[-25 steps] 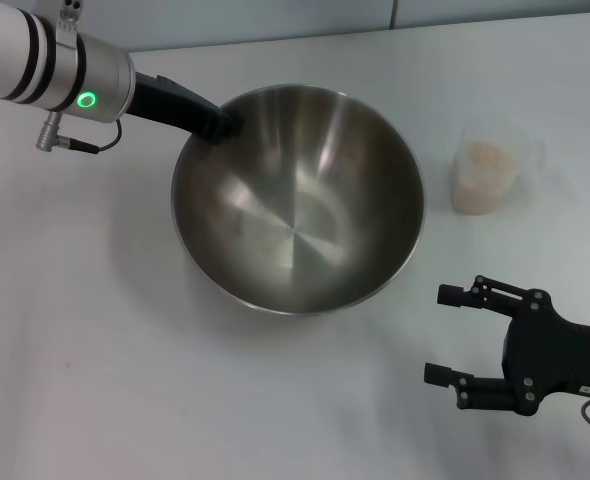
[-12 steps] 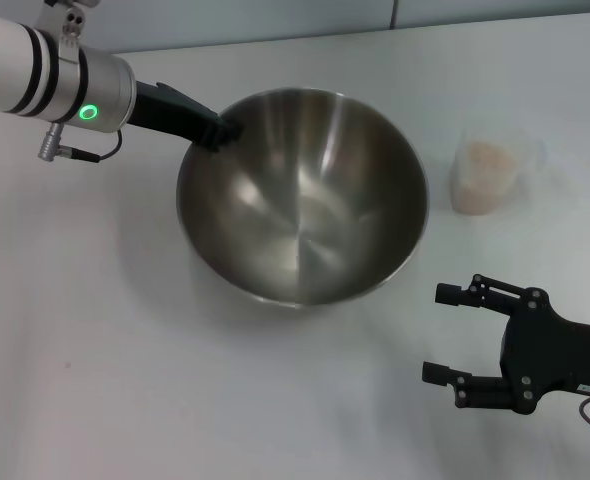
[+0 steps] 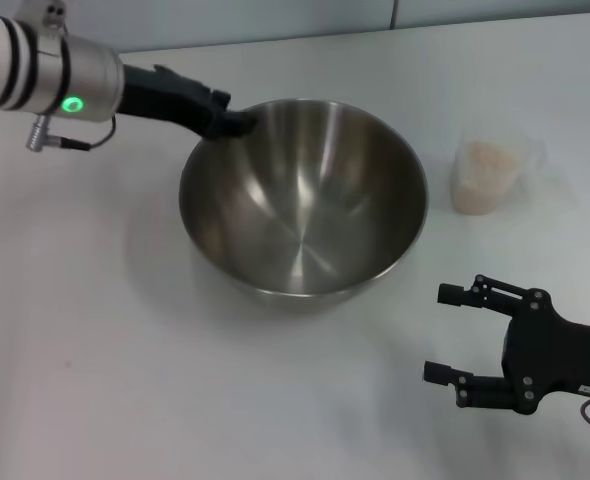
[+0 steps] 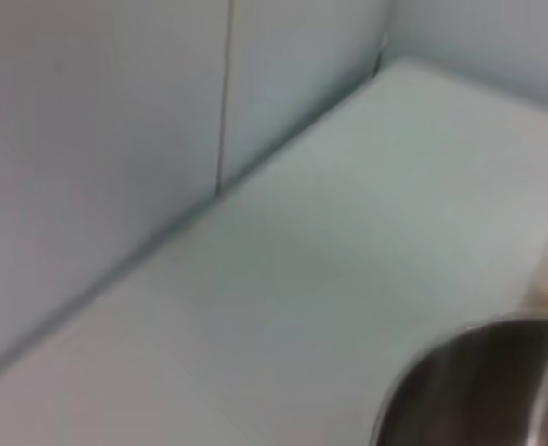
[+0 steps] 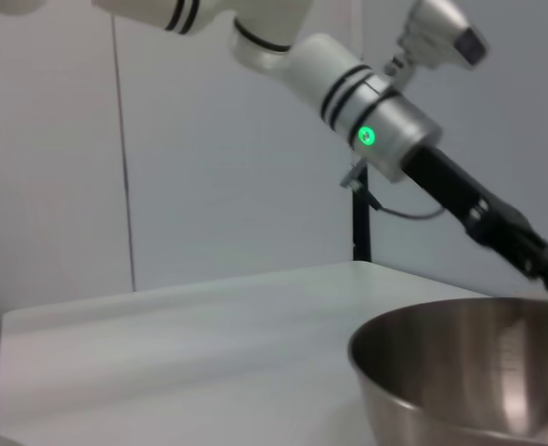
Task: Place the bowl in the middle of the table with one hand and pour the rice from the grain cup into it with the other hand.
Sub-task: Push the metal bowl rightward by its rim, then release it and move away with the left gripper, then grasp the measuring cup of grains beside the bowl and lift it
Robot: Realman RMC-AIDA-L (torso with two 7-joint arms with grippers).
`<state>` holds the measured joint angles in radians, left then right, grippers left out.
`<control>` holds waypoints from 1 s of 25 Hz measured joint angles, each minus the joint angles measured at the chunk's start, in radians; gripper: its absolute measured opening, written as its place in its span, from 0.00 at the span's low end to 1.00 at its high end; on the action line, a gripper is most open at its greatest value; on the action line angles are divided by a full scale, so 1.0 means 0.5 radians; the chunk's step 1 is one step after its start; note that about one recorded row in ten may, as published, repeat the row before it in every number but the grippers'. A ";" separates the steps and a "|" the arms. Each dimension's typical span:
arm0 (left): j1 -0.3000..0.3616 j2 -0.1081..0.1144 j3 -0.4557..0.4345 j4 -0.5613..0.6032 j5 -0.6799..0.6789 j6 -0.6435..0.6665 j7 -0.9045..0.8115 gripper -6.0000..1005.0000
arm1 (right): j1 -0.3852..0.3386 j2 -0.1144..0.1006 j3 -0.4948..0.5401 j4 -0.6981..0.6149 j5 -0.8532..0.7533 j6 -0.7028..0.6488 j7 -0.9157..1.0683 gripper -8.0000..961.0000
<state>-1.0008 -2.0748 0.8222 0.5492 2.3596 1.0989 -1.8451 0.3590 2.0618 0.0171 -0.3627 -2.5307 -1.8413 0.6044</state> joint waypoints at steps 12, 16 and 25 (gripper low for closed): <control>1.194 0.005 0.849 1.007 -1.462 0.070 0.967 0.76 | -0.190 0.029 0.222 0.020 0.350 0.105 -0.100 0.87; 1.424 0.012 0.900 0.932 -1.752 0.134 1.297 0.79 | -0.255 0.030 0.257 0.069 0.528 0.157 -0.150 0.87; 1.478 0.025 0.900 0.781 -1.668 0.246 1.290 0.79 | -0.274 0.034 0.458 0.326 0.959 0.652 -0.321 0.86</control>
<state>-0.2617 -2.0624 1.2720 0.9397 1.5256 1.2218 -1.2002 0.2219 2.0785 0.2459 -0.1995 -2.0512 -1.5155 0.4438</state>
